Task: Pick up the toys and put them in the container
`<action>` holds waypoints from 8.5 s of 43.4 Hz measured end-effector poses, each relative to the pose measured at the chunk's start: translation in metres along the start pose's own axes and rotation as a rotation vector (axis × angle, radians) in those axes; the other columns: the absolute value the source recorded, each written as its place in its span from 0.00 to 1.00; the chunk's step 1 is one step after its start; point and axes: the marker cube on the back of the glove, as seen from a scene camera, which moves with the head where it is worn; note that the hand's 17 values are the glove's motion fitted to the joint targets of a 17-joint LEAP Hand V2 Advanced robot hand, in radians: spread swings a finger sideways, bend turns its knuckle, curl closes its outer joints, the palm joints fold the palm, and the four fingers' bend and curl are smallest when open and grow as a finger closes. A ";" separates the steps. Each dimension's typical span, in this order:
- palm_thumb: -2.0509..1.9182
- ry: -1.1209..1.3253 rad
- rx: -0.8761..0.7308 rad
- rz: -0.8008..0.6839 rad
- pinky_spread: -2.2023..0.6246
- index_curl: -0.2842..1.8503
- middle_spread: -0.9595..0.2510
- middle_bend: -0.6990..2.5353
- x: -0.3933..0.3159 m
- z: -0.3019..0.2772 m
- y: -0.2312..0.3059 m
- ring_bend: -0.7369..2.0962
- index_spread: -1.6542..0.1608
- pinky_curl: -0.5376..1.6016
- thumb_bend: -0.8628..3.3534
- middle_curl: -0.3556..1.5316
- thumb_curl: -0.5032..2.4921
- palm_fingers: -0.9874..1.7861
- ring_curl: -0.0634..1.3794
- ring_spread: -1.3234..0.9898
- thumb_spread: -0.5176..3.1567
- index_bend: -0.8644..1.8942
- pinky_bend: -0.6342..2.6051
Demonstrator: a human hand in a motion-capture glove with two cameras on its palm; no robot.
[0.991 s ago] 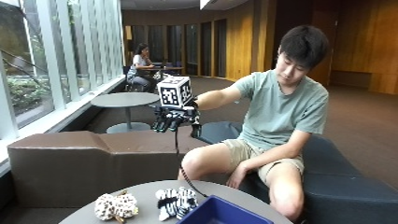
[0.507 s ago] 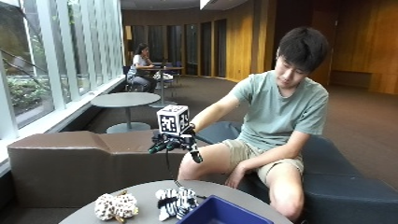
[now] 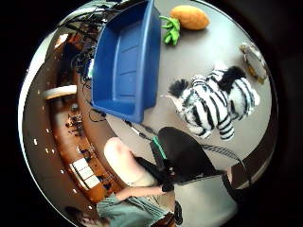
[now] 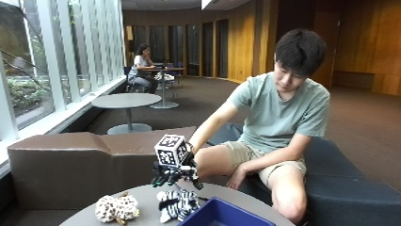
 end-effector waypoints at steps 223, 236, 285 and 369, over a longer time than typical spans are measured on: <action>0.74 -0.255 0.046 0.243 0.64 0.34 0.56 0.54 0.051 0.040 -0.204 0.67 0.73 0.45 0.25 0.47 0.44 0.82 0.51 0.41 0.27 0.60 0.49; 0.71 -0.112 0.151 0.185 0.64 0.42 0.57 0.59 0.011 -0.108 -0.146 0.73 0.71 0.50 0.23 0.54 0.47 0.74 0.56 0.40 0.21 0.67 0.54; 0.70 -0.004 0.227 0.002 0.64 0.65 0.59 0.61 -0.268 -0.206 -0.157 0.79 0.68 0.56 0.21 0.66 0.54 0.63 0.58 0.41 0.16 0.64 0.60; 0.51 -0.044 -0.205 0.733 0.80 0.17 0.88 0.23 0.190 0.005 -0.127 0.43 0.79 0.45 0.20 0.24 0.29 0.26 0.34 0.62 0.49 0.30 0.61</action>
